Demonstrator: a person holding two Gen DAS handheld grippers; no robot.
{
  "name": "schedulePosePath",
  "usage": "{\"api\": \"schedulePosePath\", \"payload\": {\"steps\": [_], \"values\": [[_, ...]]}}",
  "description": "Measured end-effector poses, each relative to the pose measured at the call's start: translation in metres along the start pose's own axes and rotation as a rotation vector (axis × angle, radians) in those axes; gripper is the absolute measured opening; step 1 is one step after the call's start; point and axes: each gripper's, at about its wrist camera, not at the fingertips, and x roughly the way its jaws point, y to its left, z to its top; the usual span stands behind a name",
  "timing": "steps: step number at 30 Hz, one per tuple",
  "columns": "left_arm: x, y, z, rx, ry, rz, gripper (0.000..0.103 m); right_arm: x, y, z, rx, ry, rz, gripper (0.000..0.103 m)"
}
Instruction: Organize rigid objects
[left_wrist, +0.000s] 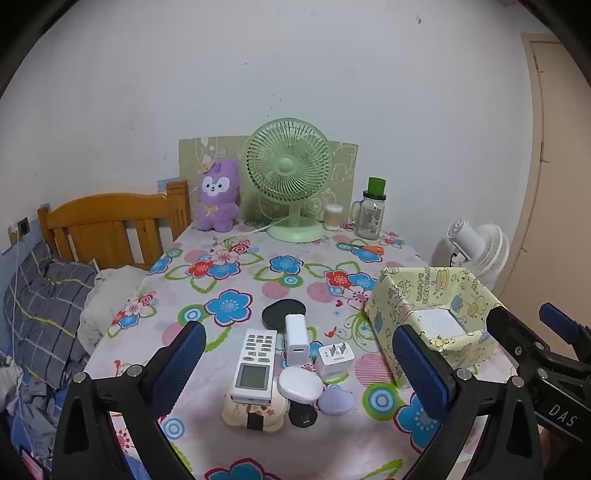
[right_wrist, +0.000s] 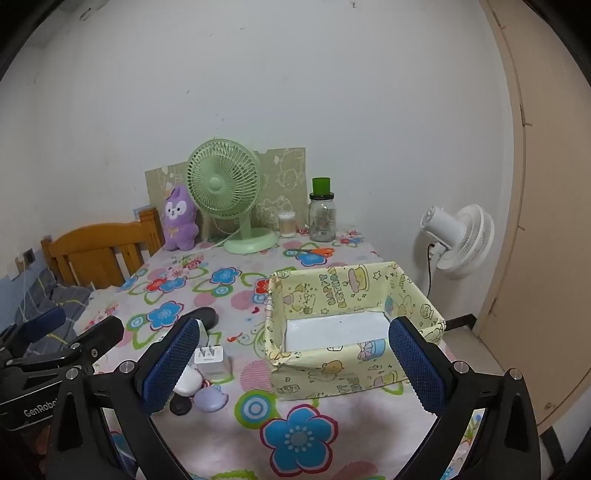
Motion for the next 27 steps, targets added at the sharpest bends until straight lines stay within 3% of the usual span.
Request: {"api": "schedulePosePath", "payload": {"steps": [8,27], "values": [[-0.002,-0.004,-0.005,0.003,-0.014,-0.001,0.102,0.011,-0.033,0.011,0.007,-0.037,0.000,0.103],[-0.002,-0.006,-0.009,0.007,-0.002,-0.011,0.102,0.012,-0.035,0.010,0.013,-0.026,-0.038,0.103]]}}
